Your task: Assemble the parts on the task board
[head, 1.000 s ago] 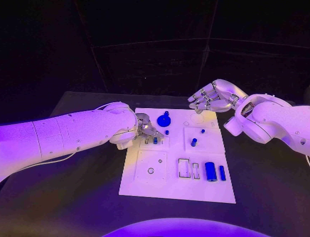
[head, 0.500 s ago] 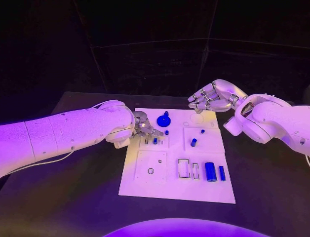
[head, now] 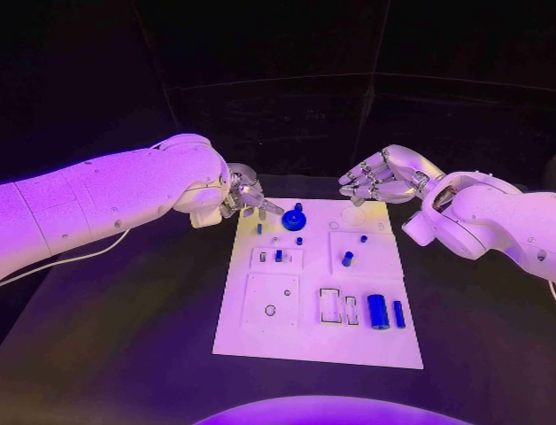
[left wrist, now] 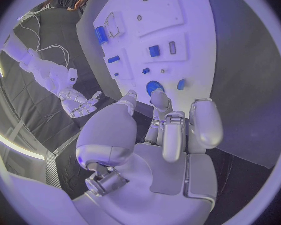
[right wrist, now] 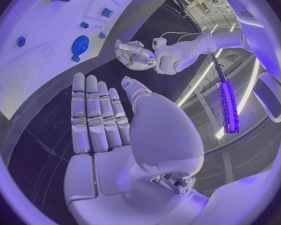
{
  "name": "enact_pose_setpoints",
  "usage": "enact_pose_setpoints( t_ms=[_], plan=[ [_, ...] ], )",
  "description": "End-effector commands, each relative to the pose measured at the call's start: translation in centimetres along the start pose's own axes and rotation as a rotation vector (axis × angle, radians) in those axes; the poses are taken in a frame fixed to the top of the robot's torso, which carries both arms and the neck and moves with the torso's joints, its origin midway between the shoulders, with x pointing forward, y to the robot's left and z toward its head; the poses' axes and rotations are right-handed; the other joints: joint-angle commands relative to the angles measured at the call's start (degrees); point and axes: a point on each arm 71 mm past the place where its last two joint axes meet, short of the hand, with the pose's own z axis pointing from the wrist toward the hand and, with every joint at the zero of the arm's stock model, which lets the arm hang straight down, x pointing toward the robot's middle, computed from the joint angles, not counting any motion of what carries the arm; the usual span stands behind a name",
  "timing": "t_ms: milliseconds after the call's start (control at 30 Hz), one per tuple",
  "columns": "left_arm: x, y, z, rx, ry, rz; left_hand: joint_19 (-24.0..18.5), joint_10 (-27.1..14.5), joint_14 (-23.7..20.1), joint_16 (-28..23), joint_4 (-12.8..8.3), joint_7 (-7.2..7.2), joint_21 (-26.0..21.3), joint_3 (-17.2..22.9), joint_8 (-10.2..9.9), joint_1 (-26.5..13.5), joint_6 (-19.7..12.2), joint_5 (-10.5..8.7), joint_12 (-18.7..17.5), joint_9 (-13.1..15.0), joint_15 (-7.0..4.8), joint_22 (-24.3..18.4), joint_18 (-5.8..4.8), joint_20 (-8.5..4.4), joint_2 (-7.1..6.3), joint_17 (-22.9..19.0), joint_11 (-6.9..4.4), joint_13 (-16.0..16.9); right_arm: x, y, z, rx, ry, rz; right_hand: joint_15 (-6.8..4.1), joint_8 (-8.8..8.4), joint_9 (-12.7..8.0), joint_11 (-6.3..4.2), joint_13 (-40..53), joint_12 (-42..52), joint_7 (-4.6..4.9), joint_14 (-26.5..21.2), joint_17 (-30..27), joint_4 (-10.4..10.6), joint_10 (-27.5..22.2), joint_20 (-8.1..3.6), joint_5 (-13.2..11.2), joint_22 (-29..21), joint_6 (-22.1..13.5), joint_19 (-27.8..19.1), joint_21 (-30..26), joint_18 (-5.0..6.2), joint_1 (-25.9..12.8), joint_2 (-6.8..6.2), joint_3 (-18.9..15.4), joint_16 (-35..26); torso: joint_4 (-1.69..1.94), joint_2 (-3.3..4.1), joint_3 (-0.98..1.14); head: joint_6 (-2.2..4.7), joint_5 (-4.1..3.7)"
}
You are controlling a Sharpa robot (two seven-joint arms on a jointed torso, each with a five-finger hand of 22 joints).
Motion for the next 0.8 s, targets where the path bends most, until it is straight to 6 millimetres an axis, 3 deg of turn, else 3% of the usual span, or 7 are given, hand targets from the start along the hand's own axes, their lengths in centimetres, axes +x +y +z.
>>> enact_pose_setpoints(
  t_ms=[33,233,567,800],
  plan=[
    [-0.4,0.2,0.5,-0.013,0.061,0.024,0.0,0.1,5.9,-0.1,-0.1,0.13,-0.1,-0.6,-0.5,0.8,0.0,0.03,0.2,-0.4,0.46,0.2,-0.20,0.45,0.15,14.2,0.42,0.1,0.0,0.2,0.1,-0.008,-0.008,0.003,0.28,-0.12,0.0,-0.01,0.0,-0.1,-0.02,-0.1,-0.1,0.3,-0.5,0.25,0.5,-0.1,-0.5,0.1,-0.3,0.19,-0.6,-0.11,-0.1,-0.1,-0.05,0.12,-0.06,0.08,0.04],
    [-1.4,0.9,1.9,-0.062,0.043,0.036,0.1,0.2,6.0,0.0,-0.1,0.15,0.0,-1.0,-0.6,1.3,0.3,0.04,0.3,-0.6,0.51,0.4,-0.22,0.54,0.32,14.3,0.46,0.2,0.1,0.3,0.3,-0.012,-0.004,0.004,0.26,-0.07,0.1,-0.03,0.1,0.0,-0.05,-0.1,-0.1,0.4,-0.5,0.25,0.7,-0.2,-0.4,0.2,-0.3,0.21,-0.6,-0.10,-0.1,-0.1,-0.16,0.32,-0.22,-0.02,-0.01],
    [-1.3,2.5,3.7,-0.119,0.030,0.054,0.2,0.3,6.0,0.0,-0.1,0.08,0.1,-1.6,-0.5,1.6,1.0,0.04,0.5,-0.9,0.53,0.6,-0.24,0.61,0.44,14.4,0.43,0.3,0.3,0.4,0.5,-0.015,-0.002,0.005,0.23,-0.04,0.1,-0.07,0.1,0.0,-0.09,0.0,-0.1,0.3,-0.5,0.24,0.9,-0.2,-0.4,0.3,-0.4,0.22,-0.5,-0.07,-0.1,-0.1,-0.35,0.74,-0.38,-0.07,0.30],
    [-0.7,2.8,4.5,-0.131,0.038,0.054,0.1,0.3,6.0,0.0,-0.1,0.02,0.1,-1.9,-0.4,1.7,1.3,0.03,0.6,-1.0,0.51,0.6,-0.23,0.62,0.49,14.4,0.39,0.4,0.4,0.5,0.6,-0.017,0.001,0.005,0.21,-0.02,0.1,-0.09,0.1,0.0,-0.11,0.0,-0.1,0.3,-0.5,0.23,1.1,-0.3,-0.4,0.3,-0.5,0.24,-0.4,-0.03,-0.1,-0.1,-0.33,0.61,-0.29,-0.25,0.41]
  ],
)
